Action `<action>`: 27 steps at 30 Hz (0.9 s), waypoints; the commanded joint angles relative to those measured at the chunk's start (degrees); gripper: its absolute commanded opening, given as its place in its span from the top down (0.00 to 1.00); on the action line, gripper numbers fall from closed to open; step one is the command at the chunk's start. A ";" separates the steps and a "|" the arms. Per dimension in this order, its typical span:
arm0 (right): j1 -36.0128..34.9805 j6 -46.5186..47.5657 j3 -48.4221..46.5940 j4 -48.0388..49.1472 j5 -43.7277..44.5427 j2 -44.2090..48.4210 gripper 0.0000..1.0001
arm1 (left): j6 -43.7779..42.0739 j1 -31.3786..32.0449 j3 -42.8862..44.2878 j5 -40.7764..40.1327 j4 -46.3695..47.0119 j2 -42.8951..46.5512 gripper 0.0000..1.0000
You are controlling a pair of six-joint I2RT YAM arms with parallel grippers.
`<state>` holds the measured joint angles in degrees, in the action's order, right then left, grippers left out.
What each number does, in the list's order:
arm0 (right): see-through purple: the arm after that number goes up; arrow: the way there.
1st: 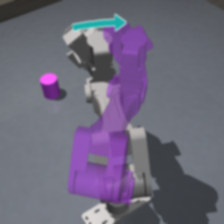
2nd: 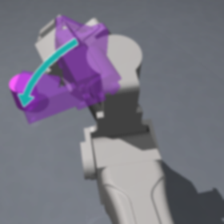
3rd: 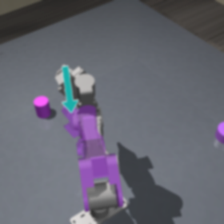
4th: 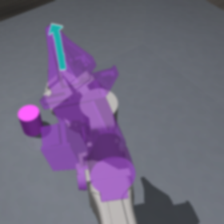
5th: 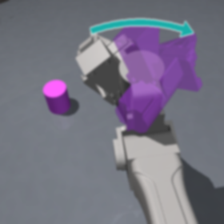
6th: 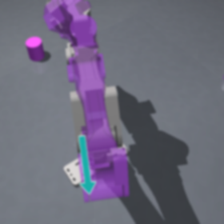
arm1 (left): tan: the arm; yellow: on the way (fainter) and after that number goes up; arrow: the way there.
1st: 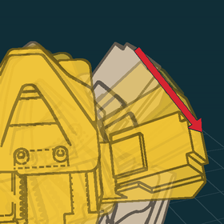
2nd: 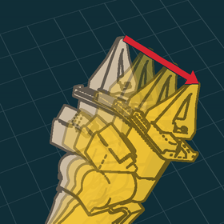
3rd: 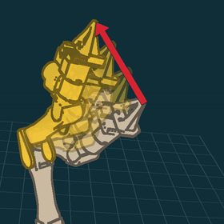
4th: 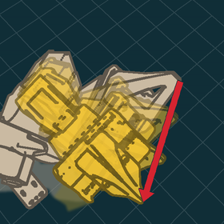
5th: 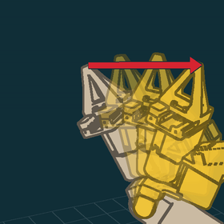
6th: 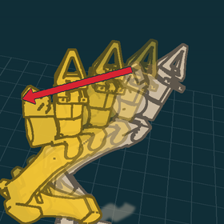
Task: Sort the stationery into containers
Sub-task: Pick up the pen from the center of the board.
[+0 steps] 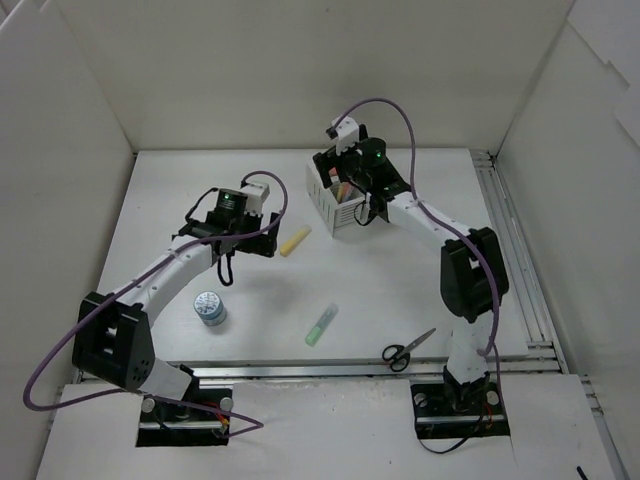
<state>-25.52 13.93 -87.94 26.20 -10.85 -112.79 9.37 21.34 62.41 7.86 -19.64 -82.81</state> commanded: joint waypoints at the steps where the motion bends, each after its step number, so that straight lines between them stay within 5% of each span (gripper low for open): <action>1: -0.14 -4.17 2.94 8.34 3.64 10.65 0.02 | -1.89 2.29 4.73 1.02 1.27 -2.43 0.01; 15: 0.21 -13.66 30.71 9.66 17.08 37.53 0.02 | -2.95 5.19 20.63 -2.05 -3.56 -22.74 0.02; 19: 0.55 -17.71 39.57 9.58 20.69 44.22 0.02 | -3.39 5.73 23.19 -2.14 -4.97 -27.31 0.15; 27: 1.87 -17.98 46.28 4.31 26.58 54.50 0.02 | -1.98 6.25 23.54 -2.24 -4.44 -31.27 0.25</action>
<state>-24.27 -2.66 -41.80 28.62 11.22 -62.30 7.11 27.22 83.29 5.54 -24.16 -115.07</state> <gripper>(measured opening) 0.979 0.763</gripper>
